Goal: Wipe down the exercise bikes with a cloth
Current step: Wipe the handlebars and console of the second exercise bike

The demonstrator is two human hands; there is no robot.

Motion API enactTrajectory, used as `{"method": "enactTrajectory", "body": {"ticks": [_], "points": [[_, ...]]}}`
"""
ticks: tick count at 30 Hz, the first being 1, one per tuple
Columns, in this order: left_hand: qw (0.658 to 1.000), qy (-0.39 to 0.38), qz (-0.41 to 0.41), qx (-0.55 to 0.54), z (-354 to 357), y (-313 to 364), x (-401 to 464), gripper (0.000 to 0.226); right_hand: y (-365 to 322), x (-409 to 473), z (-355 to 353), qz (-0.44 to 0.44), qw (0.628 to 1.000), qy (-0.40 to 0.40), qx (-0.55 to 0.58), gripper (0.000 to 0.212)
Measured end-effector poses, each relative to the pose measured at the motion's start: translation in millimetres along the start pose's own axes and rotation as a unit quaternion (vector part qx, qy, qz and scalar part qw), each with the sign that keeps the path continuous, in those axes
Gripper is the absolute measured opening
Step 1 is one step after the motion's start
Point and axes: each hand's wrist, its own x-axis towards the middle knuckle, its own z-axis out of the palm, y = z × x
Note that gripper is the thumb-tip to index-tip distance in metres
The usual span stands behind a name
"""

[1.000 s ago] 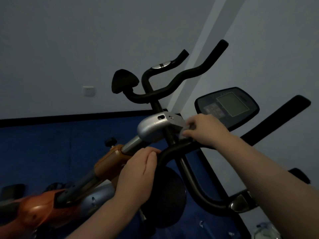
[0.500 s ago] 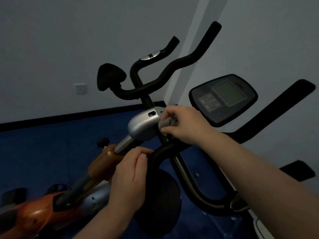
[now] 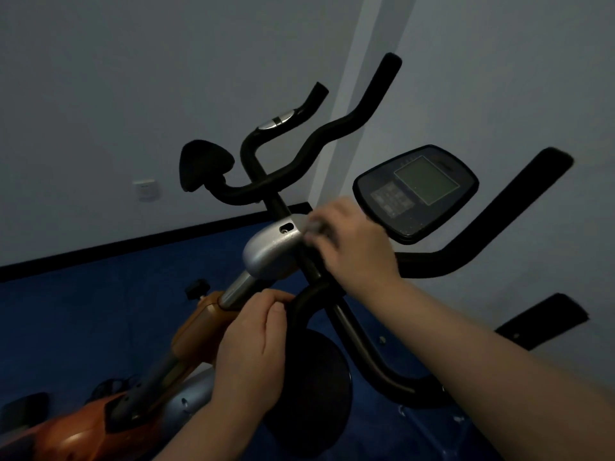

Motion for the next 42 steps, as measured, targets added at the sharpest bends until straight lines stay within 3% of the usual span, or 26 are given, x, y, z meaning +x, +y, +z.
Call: {"method": "enactTrajectory", "body": {"ticks": [2,4,6,8,9,14,20,25,29,32,38,42], "points": [[0.999,-0.001,0.033,0.037,-4.1,3.6,0.9,0.024,-2.9,-5.5,-18.8,0.064,0.977,0.169,0.113,0.019],[0.996,-0.01,0.064,0.054,-3.6,10.2,0.5,0.018,-7.1,-23.7,-36.6,0.072,0.964,0.223,0.123,0.017],[0.992,-0.02,0.102,0.077,-0.3,16.0,-2.2,0.017,-13.1,-59.8,-41.7,0.079,0.982,0.115,0.126,0.014],[0.988,-0.018,0.123,0.09,2.7,16.8,-3.3,0.018,-18.3,-100.3,-38.0,0.112,0.99,-0.042,0.072,0.015],[0.989,-0.016,0.122,0.086,3.3,16.2,-3.1,0.017,-16.0,-116.3,-38.4,0.122,0.988,-0.083,0.036,0.017],[0.986,-0.011,0.14,0.086,3.8,14.2,-2.4,0.018,-0.7,-130.0,-66.9,0.204,0.962,-0.174,0.045,0.027],[0.982,-0.018,0.158,0.102,2.6,12.6,-1.5,0.018,-2.7,-84.5,-28.9,0.246,0.961,-0.101,0.069,0.018],[0.976,-0.035,0.191,0.095,2.3,8.3,2.3,0.019,-9.5,-99.0,-34.0,0.251,0.959,-0.115,-0.057,0.025],[0.962,-0.027,0.262,0.076,2.9,4.1,1.3,0.019,-11.9,-78.5,-22.5,0.331,0.938,-0.104,0.029,0.017],[0.945,-0.026,0.317,0.077,4.1,0.5,1.4,0.02,-16.3,-81.5,-16.8,0.342,0.935,-0.077,0.059,0.013],[0.891,-0.056,0.414,0.176,1.6,6.2,-2.9,0.018,-30.5,-140.2,-45.8,0.258,0.961,-0.094,-0.019,0.02],[0.876,-0.072,0.409,0.247,9.5,23.9,-10.7,0.017,-16.8,-130.0,-47.8,0.235,0.964,-0.125,-0.01,0.016]]}}
